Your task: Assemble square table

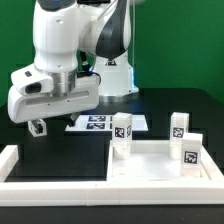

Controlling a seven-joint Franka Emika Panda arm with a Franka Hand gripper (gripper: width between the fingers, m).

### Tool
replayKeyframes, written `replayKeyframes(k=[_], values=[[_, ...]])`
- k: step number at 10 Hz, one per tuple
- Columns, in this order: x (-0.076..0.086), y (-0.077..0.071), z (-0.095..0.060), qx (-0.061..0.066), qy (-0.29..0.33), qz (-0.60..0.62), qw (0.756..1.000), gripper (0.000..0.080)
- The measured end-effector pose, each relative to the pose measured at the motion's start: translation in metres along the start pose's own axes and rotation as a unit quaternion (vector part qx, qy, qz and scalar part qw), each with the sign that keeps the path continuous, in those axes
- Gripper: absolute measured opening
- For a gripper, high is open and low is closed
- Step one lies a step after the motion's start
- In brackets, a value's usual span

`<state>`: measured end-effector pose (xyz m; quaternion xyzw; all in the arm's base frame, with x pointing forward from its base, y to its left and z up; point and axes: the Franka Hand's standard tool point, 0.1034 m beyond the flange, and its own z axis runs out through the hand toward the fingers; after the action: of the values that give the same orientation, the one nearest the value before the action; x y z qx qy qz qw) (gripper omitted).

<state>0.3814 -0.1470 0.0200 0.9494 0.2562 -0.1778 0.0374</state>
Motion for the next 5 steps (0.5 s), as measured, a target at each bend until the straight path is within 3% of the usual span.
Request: replayKeyframes(k=[2, 4, 5], values=[[-0.0092, 0.0068, -0.0041, 0.015, -0.045, -0.008, 0.999, 0.0649], [-0.0109, 0.0084, -0.0043, 0.016, -0.076, -0.018, 0.997, 0.0649], [-0.0111, 0.0046, -0.0024, 0.023, -0.096, -0.011, 0.995, 0.0649]])
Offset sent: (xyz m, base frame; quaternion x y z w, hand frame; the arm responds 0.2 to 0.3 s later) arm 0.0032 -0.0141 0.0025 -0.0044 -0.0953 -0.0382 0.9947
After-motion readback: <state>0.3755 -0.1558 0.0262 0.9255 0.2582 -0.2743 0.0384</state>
